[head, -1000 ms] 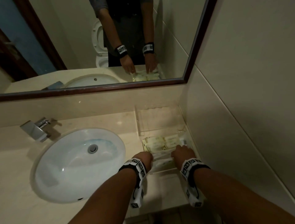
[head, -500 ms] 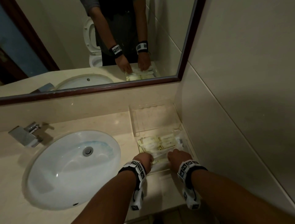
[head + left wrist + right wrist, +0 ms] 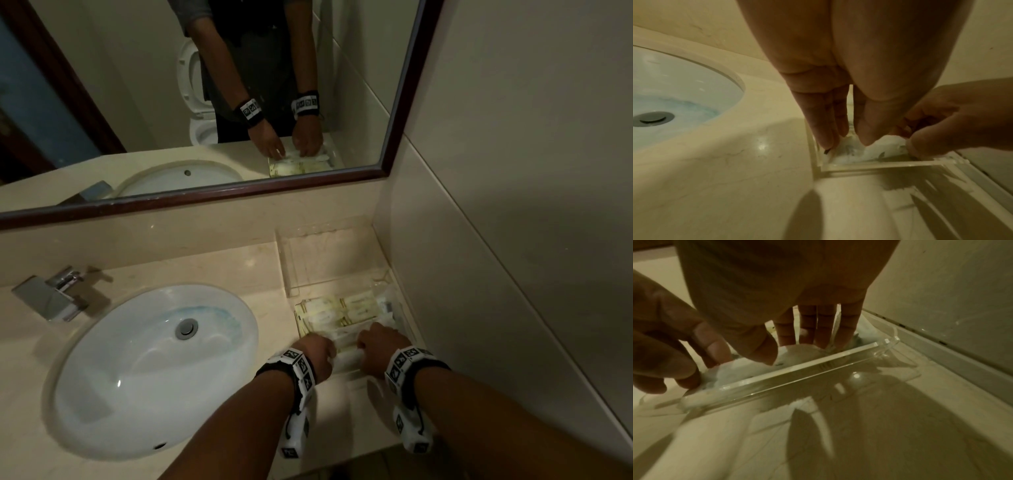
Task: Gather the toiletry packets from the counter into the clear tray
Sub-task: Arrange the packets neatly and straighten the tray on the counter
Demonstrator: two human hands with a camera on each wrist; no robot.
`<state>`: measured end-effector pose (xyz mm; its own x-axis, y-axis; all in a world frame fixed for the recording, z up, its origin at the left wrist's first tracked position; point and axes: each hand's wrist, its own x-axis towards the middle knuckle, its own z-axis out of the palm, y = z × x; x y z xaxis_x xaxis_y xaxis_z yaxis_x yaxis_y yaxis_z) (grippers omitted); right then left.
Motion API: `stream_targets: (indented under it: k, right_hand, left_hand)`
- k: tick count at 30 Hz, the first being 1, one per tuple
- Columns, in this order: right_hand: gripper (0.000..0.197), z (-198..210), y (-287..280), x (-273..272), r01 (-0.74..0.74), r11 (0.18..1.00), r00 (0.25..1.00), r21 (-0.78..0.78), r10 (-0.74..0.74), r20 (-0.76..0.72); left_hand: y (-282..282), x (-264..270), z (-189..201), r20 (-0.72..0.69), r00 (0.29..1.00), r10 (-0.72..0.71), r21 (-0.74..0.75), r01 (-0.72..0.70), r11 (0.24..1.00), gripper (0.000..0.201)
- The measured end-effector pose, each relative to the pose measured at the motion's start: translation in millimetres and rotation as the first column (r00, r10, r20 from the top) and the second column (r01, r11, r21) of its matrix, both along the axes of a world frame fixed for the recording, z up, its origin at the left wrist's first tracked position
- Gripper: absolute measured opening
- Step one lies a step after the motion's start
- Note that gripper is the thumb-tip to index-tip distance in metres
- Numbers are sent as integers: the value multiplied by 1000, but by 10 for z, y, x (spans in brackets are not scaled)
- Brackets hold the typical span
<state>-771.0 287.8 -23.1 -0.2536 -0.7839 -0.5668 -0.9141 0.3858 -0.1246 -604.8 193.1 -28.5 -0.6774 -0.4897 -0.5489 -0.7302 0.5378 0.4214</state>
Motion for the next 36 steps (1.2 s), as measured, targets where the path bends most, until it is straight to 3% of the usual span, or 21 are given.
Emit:
stream_targets:
  k: [4, 9, 12, 23, 36]
  right_hand:
    - [50, 65, -11, 34, -31, 997, 996, -68, 25, -89]
    - [44, 103, -24, -23, 66, 992, 979, -108, -86, -186]
    - [48, 48, 40, -111, 141, 988, 975, -60, -149, -167]
    - [64, -44, 88, -222, 166, 986, 985, 19, -165, -53]
    - [58, 232, 106, -211, 66, 990, 992, -126, -78, -98]
  left_hand:
    - [-30, -5, 11, 1, 1000, 23, -30, -23, 999, 36]
    - [-107, 1, 46, 4, 999, 40, -42, -40, 998, 37]
    - [-89, 20, 48, 31, 999, 14, -12, -13, 1000, 33]
    - [-45, 9, 75, 56, 998, -15, -5, 15, 1000, 29]
    - [-129, 146, 279, -11, 999, 45, -161, -46, 986, 31]
